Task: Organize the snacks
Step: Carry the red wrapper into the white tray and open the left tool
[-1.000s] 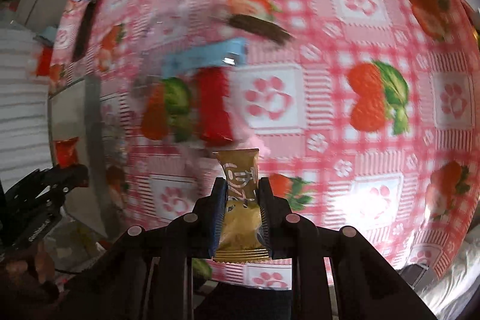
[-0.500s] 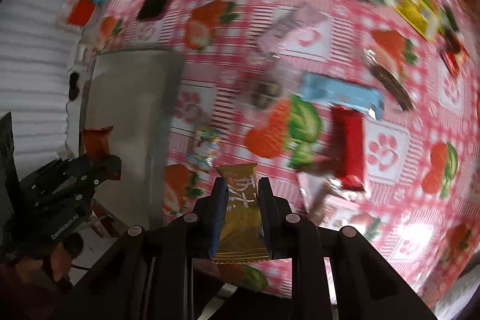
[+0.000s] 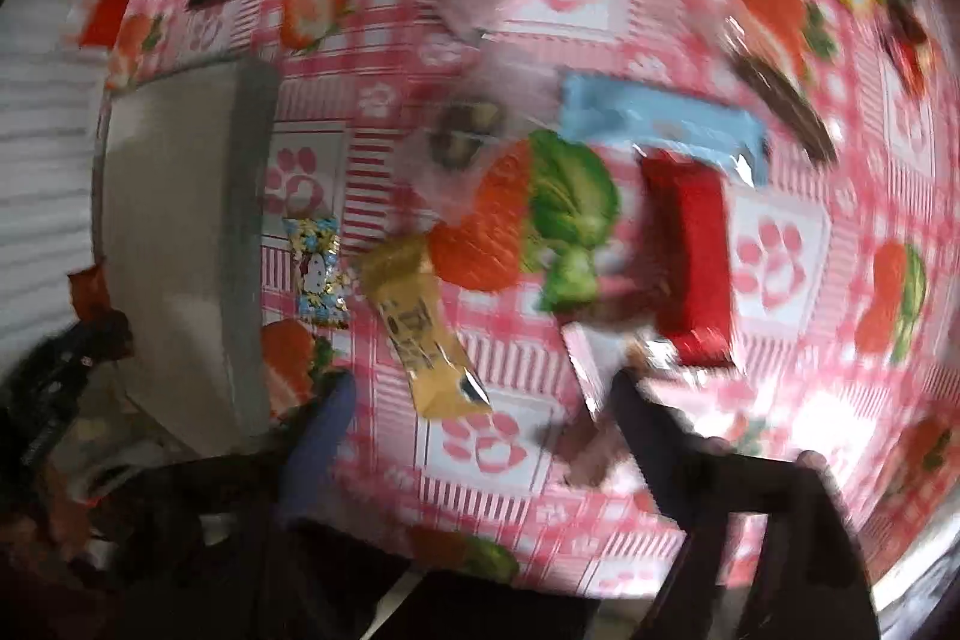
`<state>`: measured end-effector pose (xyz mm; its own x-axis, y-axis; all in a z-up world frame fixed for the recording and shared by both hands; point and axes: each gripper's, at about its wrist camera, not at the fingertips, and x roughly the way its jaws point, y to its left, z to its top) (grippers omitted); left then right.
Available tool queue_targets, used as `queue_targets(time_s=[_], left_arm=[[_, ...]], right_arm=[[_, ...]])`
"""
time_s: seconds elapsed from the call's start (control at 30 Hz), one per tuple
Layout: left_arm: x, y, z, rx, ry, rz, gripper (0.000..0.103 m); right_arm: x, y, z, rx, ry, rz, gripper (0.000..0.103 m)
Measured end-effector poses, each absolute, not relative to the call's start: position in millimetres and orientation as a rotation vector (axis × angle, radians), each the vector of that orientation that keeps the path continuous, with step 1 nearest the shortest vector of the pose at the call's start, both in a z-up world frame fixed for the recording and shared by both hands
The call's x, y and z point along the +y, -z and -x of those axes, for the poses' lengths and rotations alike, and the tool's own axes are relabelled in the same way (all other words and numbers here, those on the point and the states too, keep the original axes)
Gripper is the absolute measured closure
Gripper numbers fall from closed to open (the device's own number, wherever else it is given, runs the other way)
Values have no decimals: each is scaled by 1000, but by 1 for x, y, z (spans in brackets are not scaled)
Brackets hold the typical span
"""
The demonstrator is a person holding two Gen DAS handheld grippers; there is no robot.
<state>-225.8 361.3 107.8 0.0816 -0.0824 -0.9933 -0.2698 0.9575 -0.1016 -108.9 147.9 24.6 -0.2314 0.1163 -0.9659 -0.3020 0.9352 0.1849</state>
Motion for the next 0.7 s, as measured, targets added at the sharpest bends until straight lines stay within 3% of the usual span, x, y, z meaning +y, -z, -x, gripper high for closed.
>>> queue_targets(time_s=[0.07,0.13,0.23,0.3,0.33,0.7], left_arm=[[364,-106,230,1498,-148,282,67],[368,-104,238,1513,-162,272,67],[374,-101,245,1526,-177,274,67],[380,-99,250,1532,-189,279,67],[383,-98,252,1531,-194,277,67],[399,-80,271,1566,-212,275,67]], right_arm=[[164,-19,114,1766,-417,194,16],[182,-8,119,1775,-434,252,27],[199,13,123,1805,-411,334,47],[205,22,126,1811,-379,392,70],[207,20,127,1794,-376,411,75],[219,-55,112,1775,-576,156,78]])
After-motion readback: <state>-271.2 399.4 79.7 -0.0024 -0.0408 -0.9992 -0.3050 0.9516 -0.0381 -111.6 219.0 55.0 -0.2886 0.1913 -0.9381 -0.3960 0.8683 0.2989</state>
